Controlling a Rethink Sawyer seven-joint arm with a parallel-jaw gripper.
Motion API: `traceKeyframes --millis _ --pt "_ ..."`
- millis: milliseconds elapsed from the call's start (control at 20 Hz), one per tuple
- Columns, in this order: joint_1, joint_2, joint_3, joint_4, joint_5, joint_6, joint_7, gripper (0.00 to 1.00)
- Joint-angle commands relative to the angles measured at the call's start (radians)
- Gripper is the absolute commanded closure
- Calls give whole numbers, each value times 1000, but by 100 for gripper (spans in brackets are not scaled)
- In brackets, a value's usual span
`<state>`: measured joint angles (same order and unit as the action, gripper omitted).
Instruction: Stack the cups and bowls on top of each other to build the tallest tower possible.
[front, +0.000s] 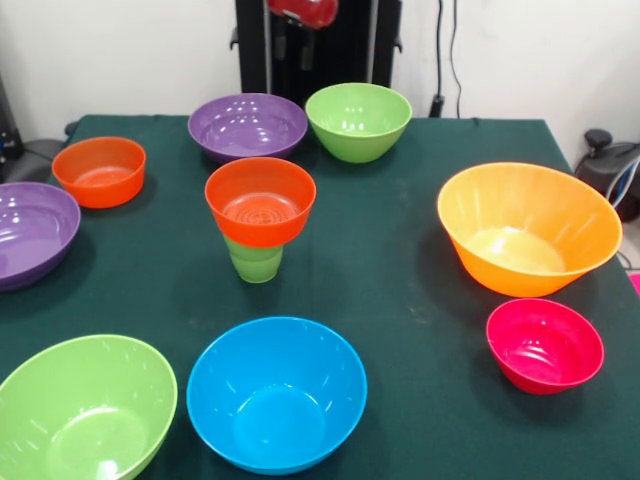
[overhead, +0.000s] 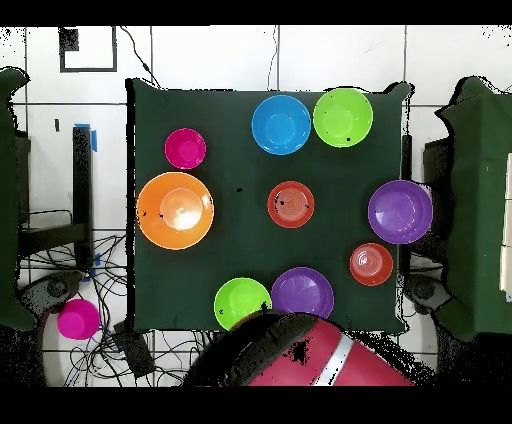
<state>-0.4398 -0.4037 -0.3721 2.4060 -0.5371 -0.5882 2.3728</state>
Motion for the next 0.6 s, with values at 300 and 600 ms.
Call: traceKeyframes --millis 300,600 --pt "-70 223 -13 -120 -36 -155 70 0" --pt "7 148 5 -45 29 -137 87 0"
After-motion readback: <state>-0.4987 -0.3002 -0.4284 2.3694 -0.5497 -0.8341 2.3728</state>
